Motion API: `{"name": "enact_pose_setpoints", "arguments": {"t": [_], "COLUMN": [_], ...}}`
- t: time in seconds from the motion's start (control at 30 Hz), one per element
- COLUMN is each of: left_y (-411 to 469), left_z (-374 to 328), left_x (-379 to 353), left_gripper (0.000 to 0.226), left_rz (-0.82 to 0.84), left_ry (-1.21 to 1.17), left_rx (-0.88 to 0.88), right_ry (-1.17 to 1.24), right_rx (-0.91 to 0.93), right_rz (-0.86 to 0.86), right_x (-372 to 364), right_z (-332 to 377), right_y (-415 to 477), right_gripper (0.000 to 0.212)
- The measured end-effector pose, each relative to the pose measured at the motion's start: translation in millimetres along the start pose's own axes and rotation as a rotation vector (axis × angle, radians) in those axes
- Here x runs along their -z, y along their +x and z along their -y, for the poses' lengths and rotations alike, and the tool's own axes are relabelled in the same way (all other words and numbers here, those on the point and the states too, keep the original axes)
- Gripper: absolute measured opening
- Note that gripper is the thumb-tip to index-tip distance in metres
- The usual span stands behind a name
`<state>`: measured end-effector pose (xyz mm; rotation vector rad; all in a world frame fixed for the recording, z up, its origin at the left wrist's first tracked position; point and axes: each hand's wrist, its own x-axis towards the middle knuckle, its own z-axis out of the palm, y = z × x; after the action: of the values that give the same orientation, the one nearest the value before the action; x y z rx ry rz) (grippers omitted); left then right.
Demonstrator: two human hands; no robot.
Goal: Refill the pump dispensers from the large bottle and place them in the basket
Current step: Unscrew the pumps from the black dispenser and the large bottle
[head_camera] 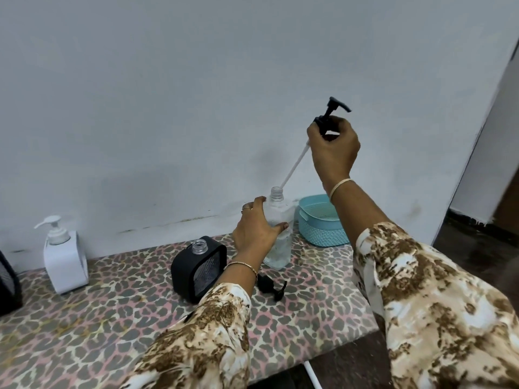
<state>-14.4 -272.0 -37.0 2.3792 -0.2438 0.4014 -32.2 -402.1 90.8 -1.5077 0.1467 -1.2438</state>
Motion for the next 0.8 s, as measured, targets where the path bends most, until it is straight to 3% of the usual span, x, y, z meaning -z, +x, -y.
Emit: {"name": "enact_pose_setpoints", "arguments": {"t": [0.2, 0.33, 0.5, 0.8], "left_y": [-2, -7, -25, -59], "left_z": [-3, 1, 10, 34], "left_x": [1, 2, 0, -13], "left_gripper": [0.083, 0.084, 0.073, 0.065], "left_rz": [0.076, 0.066, -0.009, 0.028], "left_ry": [0.032, 0.032, 0.003, -0.014], "left_rx": [-0.022, -0.088, -0.194, -0.128], "right_ry": [0.199, 0.307, 0.174, -0.092], "right_rx": [-0.014, -0.082, -0.161, -0.444], "right_rz": [-0.185, -0.203, -0.110, -0.082], "right_x": [33, 59, 95, 134], "right_z": [22, 11, -34, -123], "right_y": [16, 14, -15, -88], "right_gripper": [0.016, 0.024, 0.020, 0.028]}}
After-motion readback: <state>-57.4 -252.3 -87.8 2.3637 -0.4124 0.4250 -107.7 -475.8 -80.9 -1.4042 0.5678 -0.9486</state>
